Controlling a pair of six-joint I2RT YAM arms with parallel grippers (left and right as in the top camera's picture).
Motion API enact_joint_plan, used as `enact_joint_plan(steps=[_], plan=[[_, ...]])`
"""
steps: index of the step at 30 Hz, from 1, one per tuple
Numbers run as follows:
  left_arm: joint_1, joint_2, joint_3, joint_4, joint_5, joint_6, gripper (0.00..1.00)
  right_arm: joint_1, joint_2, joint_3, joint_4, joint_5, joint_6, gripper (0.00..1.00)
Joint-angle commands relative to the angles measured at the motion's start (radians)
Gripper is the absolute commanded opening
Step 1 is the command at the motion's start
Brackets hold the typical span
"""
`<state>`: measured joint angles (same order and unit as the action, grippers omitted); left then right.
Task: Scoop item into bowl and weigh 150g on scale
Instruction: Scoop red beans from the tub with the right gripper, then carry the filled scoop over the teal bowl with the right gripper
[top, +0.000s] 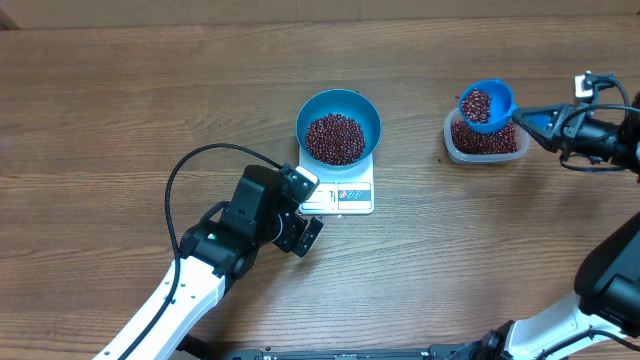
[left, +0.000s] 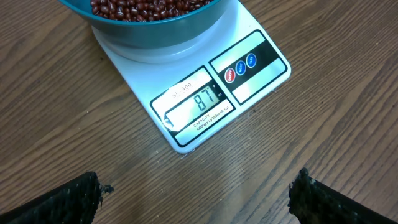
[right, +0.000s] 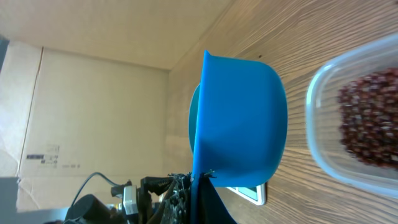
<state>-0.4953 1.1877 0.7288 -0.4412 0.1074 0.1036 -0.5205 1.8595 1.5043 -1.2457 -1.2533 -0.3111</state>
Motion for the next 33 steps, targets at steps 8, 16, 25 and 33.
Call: enact_joint_plan(steps=[8,16,25,33], plan=[[0.004,0.003,0.001,0.0,-0.006,-0.021,1.0,0.042,-0.054,0.062,-0.018,-0.05,-0.011,0.04],[0.004,0.003,0.001,0.0,-0.006,-0.021,1.0,0.119,-0.061,0.062,-0.021,-0.05,-0.008,0.04],[0.004,0.003,0.001,0.0,-0.006,-0.021,1.0,0.152,-0.061,0.062,-0.013,-0.043,-0.008,0.04],[0.004,0.003,0.001,0.0,-0.006,-0.021,1.0,0.165,-0.061,0.062,-0.016,-0.062,-0.008,0.04]])
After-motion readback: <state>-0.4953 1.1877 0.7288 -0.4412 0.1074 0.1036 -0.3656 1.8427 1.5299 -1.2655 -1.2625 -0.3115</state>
